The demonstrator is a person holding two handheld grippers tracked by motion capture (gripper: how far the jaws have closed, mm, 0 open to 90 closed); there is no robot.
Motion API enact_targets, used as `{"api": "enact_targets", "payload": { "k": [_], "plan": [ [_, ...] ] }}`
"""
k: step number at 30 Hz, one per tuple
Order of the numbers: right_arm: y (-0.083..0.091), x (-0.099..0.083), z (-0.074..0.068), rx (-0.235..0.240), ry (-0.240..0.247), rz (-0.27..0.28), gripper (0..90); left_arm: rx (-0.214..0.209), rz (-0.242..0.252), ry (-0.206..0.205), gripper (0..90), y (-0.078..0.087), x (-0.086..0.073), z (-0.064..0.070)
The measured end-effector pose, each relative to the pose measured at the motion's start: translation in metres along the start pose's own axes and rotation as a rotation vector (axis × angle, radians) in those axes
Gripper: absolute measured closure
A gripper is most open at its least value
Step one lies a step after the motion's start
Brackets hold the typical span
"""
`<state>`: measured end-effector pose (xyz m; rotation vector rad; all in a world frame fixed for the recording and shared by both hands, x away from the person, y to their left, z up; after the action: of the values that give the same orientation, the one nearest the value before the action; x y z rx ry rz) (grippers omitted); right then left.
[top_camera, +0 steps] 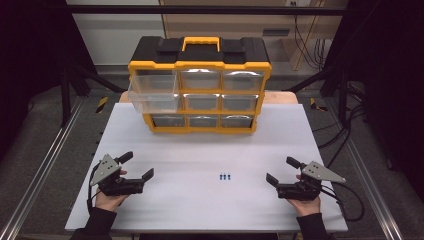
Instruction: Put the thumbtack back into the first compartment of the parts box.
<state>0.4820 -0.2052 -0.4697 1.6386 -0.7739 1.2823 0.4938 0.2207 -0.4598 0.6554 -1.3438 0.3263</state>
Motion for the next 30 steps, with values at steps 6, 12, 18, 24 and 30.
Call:
{"api": "enact_targets", "payload": {
  "k": [6,12,18,24,30],
  "plan": [
    [0.0,0.002,0.001,-0.001,-0.005,0.01,0.5,-0.01,-0.006,-0.005,1.8,-0.004,0.001,0.005],
    [0.001,0.003,0.002,-0.005,-0.012,0.012,0.5,-0.021,-0.003,-0.003,1.8,-0.006,0.006,0.009],
    [0.001,0.002,0.001,-0.004,-0.013,0.01,0.5,-0.043,-0.01,-0.019,2.1,-0.012,0.013,0.019],
    [0.0,0.001,0.001,-0.007,-0.001,0.008,0.5,-0.06,-0.014,-0.017,2.3,-0.023,0.019,0.028],
    [0.0,0.001,0.001,-0.009,0.002,0.007,0.5,-0.092,-0.021,-0.014,2.3,-0.043,0.028,0.042]
  ]
}}
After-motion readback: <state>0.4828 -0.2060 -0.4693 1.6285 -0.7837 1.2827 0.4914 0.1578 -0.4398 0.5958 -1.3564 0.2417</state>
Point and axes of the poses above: each handheld gripper's, and its own axes: y roughly backward along the jaws, x roughly out of its top, z roughly to its right, the point moved 9 cm from there along -y, roughly forward along the jaws, and after that the axes turned 14 degrees about -x, right-handed, at the moved point
